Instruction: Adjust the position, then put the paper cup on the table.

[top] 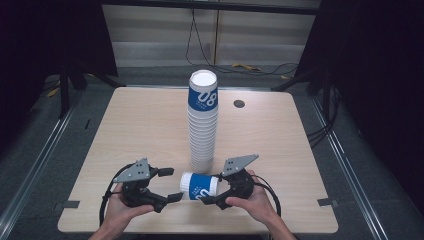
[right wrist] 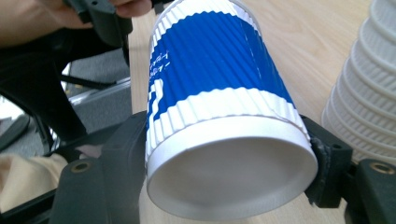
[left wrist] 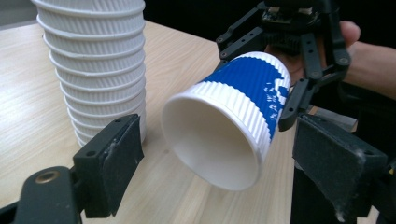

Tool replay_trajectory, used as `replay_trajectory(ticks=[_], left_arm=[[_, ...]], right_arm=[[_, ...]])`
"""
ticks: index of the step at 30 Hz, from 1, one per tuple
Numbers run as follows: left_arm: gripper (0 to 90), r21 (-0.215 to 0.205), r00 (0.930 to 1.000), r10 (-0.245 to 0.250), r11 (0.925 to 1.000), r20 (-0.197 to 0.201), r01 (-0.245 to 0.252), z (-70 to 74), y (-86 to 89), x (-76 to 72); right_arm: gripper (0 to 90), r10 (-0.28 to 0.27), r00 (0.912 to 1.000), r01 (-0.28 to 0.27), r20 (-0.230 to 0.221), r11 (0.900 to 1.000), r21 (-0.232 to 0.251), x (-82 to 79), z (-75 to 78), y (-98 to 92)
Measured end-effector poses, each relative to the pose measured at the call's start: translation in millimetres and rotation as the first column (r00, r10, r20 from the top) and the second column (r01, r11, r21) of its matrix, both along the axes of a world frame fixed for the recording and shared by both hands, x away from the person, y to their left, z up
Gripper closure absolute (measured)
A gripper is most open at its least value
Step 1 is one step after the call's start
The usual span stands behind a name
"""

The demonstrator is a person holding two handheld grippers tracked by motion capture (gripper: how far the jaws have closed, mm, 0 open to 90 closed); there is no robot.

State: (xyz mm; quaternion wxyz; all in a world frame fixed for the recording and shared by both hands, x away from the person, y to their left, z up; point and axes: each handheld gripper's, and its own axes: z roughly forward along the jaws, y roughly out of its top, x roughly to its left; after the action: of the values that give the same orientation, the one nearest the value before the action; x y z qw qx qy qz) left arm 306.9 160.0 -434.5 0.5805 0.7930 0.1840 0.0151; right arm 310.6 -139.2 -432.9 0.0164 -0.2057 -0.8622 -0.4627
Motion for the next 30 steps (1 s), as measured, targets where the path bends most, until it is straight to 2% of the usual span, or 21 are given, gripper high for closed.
replay_trajectory(ticks=[6,9,15,18,22,26,29,30], left_arm=[[15.6,-0.022,1.0,0.002,0.9998,-0.005,-0.002,0.7,0.6,0.0],[15.5,-0.04,0.9999,0.011,0.9991,-0.013,-0.012,1.9,1.9,0.9],[15.5,-0.064,1.0,0.009,0.9979,-0.003,-0.009,9.5,5.4,0.6],[15.4,-0.076,0.9999,0.009,0.997,-0.008,-0.01,9.8,5.9,0.7],[15.4,-0.082,0.9999,0.007,0.9966,0.01,-0.006,9.1,3.2,-1.2],[15.4,-0.093,0.9999,-0.01,0.9956,-0.013,0.009,7.4,0.9,0.4],[15.4,-0.105,0.9995,0.002,0.9945,-0.031,-0.006,6.2,0.9,2.2],[15.4,-0.105,0.9995,0.002,0.9945,-0.031,-0.006,6.2,0.9,2.2]], right_arm=[[28.4,-0.036,0.9991,0.034,0.021,0.997,0.064,-1.9,0.6,-3.2],[28.4,-0.043,0.999,0.041,0.014,0.994,0.103,-3.1,0.1,-4.4],[28.4,-0.045,0.9989,0.042,0.014,0.989,0.141,-6.5,-0.1,-3.7],[28.4,-0.039,0.9991,0.037,0.013,0.985,0.171,-7.3,1.2,-3.2],[28.3,-0.031,0.9995,0.029,0.006,0.98,0.198,-7.3,0.2,-2.1],[28.4,-0.017,0.9999,0.016,0.002,0.976,0.217,-5.8,-1.9,-0.5],[28.4,0.02,0.9997,-0.016,-0.015,0.964,0.266,-1.5,-3.3,0.5],[28.4,0.02,0.9997,-0.016,-0.015,0.964,0.266,-1.5,-3.3,0.5]])
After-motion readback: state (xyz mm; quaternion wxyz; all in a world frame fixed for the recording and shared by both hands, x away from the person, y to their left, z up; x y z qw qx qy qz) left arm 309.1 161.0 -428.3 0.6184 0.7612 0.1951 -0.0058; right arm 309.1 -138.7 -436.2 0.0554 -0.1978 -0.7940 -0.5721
